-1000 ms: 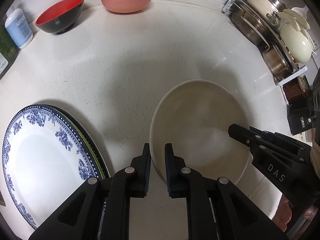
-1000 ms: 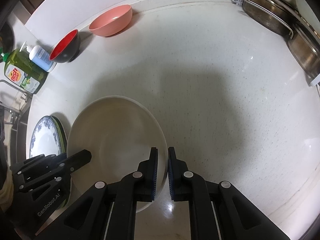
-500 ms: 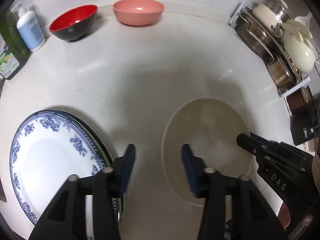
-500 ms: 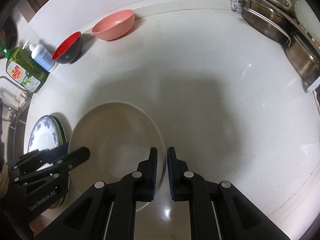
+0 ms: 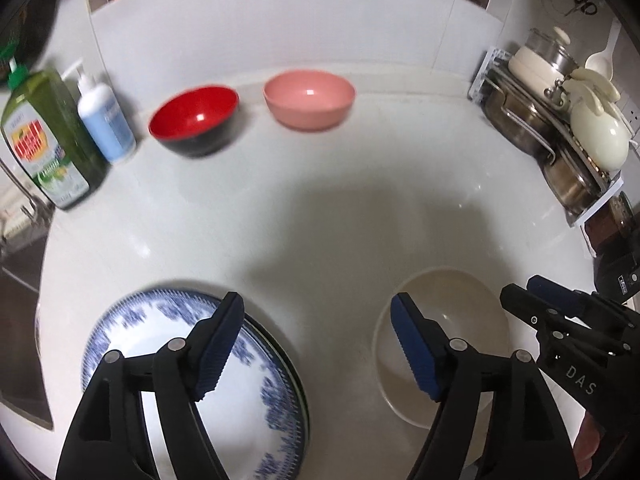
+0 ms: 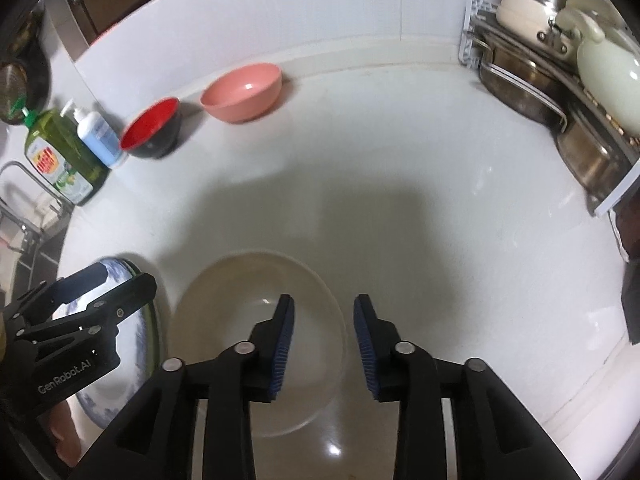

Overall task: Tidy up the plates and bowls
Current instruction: 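Move both grippers to the rim of the pink bowl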

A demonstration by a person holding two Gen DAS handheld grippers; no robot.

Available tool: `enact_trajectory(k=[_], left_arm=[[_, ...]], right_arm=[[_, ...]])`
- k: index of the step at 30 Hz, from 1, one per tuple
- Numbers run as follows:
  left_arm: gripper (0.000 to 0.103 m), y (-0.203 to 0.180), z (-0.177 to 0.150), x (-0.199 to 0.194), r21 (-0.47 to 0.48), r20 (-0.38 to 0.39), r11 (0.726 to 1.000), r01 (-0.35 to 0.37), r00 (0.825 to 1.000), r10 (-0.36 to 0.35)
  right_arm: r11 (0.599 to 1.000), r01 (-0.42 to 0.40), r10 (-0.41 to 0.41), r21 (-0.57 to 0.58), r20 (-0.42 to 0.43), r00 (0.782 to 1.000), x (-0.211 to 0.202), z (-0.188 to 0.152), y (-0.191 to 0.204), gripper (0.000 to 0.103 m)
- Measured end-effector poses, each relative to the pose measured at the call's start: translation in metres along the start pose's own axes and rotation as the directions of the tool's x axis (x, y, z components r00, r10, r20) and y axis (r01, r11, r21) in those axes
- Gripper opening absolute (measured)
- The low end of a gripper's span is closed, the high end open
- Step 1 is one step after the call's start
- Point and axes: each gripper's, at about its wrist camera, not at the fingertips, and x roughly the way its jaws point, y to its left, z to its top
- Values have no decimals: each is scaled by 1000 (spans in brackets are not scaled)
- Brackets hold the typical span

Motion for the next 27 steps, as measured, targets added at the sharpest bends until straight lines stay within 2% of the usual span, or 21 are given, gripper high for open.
enact_trajectory(k=[16,25,27], left_arm=[[78,21,64,-17,79,83,996,-35,996,29],[78,33,109,-5,113,76,993,-17,997,8],[78,34,117,-1,120,85,992,-32,996,22]], right_arm=[[999,-32,34,-21,89,995,-7,58,32,39],[998,-39,43,-41,104,994,4,99,39,39],[998,-36,41,-47,104,994,9,109,42,39]])
